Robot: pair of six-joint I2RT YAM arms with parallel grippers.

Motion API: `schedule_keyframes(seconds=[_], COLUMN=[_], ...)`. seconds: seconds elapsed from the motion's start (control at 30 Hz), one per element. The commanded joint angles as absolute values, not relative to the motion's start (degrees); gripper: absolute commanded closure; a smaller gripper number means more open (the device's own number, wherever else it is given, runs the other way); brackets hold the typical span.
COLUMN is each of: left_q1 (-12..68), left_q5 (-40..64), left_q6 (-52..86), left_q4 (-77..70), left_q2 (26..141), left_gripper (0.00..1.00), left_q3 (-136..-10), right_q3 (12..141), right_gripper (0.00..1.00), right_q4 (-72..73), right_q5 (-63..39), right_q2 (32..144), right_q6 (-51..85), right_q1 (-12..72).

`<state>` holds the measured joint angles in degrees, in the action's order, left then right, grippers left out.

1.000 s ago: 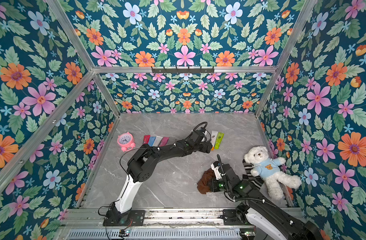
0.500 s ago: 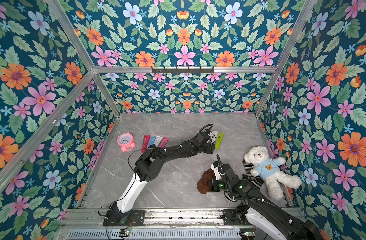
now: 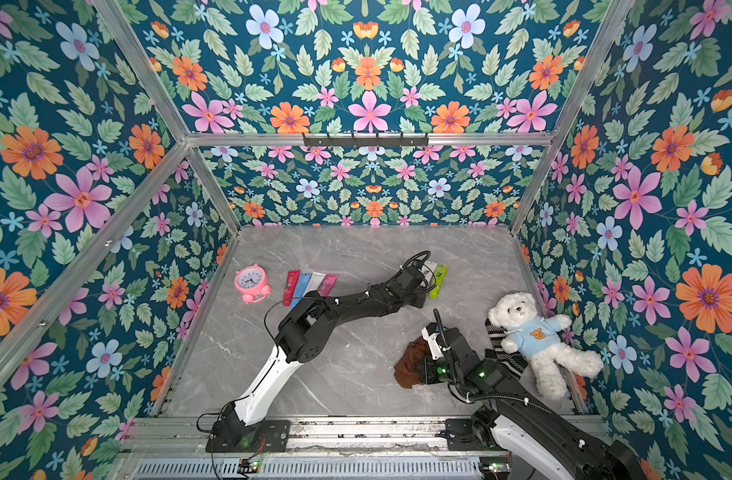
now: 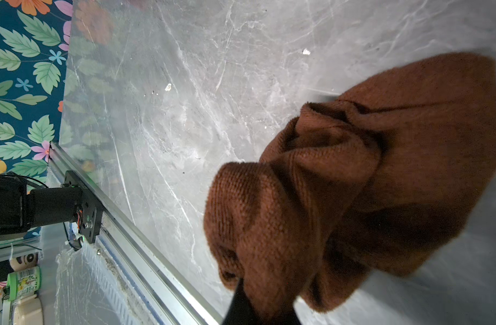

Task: Wipe the surface of the toothpaste tube
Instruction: Move the toothpaste to the center of the board.

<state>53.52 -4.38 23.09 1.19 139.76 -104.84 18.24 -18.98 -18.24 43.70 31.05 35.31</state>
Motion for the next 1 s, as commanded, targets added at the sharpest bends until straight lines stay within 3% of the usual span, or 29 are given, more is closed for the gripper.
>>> schedule_keyframes(seconds=[0.0,0.13,0.33,0.53,0.7,0.97], left_q1=[53.39,53.1,52.57,52.73,53.92,60.13], left_q5=[-4.38,-2.62,-2.35,-2.34,-2.37,-7.92], left_q6=[22.84,23.15,22.72,20.26,18.79,17.96], left_q4=[4.5,0.84,-2.25,-4.98,-2.72,-2.02], left_q2=[140.36,139.1,133.41,116.89,102.07,89.13], left_gripper=[0.56,0.59,0.81,0.85,0.86,0.86], left_q3=[-104.38,-101.28,-93.08,-72.44,-56.26,-38.39], right_q3=[18.37,18.37,18.46,18.58,18.88,33.62], right_gripper=[1.0,1.0,1.0,1.0,1.0,1.0], right_q4=[-18.02,-18.02,-18.79,-21.33,-17.95,-17.4], right_q5=[-18.2,-18.11,-16.91,-13.4,-18.64,-26.34], right_q2=[43.52,43.43,41.84,38.45,39.25,57.42], right_q6=[30.67,30.68,31.02,32.58,32.16,25.05], right_q1=[35.42,35.42,35.42,34.3,27.03,24.99])
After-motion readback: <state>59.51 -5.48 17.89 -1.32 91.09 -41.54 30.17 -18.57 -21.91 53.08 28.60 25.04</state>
